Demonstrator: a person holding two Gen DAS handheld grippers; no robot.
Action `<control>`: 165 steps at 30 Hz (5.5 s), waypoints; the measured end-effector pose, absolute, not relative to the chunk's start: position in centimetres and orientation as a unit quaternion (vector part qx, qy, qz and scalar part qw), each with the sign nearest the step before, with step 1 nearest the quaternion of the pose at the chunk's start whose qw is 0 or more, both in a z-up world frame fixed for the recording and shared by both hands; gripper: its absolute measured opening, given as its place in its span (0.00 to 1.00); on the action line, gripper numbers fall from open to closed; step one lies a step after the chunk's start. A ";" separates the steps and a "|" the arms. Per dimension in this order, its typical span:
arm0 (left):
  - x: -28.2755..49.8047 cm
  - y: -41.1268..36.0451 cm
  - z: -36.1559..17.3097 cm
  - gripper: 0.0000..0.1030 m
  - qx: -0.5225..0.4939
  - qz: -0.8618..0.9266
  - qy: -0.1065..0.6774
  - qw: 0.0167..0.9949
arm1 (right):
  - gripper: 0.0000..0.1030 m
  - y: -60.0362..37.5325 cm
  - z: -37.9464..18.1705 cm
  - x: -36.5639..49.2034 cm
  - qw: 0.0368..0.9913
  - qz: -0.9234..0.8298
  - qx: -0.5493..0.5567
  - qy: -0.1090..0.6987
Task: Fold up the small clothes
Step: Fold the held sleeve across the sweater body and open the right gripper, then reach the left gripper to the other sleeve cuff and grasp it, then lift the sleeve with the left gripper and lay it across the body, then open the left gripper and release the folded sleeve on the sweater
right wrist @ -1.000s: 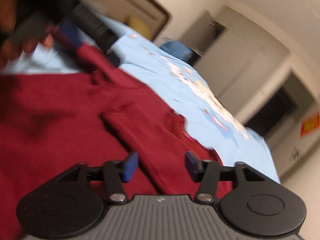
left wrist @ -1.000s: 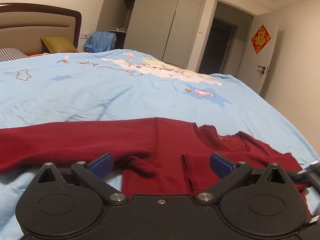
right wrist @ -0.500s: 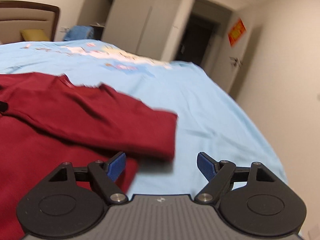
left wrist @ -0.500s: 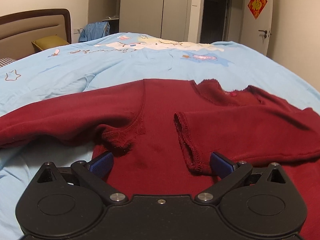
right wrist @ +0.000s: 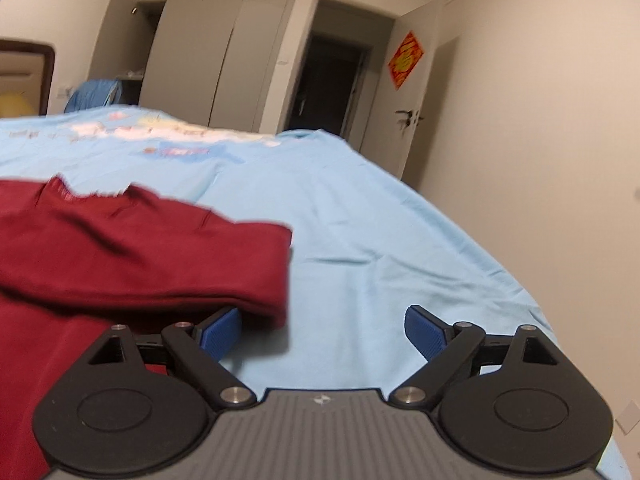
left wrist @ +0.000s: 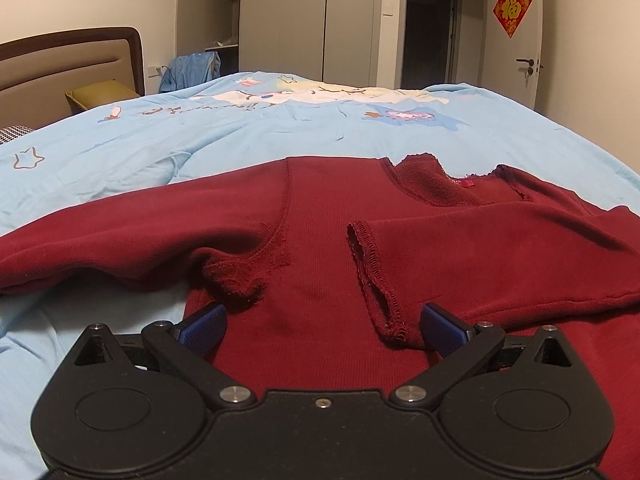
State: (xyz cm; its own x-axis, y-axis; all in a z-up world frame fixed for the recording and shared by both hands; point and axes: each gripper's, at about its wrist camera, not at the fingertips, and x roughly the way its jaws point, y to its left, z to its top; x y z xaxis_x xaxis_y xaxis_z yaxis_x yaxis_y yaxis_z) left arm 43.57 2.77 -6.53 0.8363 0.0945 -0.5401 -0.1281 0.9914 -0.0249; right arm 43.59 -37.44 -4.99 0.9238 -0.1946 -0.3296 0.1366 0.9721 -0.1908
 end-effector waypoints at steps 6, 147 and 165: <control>43.6 2.8 -6.5 1.00 -0.029 0.058 0.280 0.958 | 0.91 -38.4 -5.4 44.9 0.974 -0.131 -0.060 0.174; 38.6 -0.3 -3.7 0.81 0.099 -0.065 0.235 0.965 | 1.00 -36.3 -7.9 28.0 0.971 0.047 0.101 0.210; 40.6 9.1 -6.2 0.82 0.115 0.106 0.254 0.955 | 1.00 -31.6 -2.5 34.5 0.973 0.086 -0.032 0.211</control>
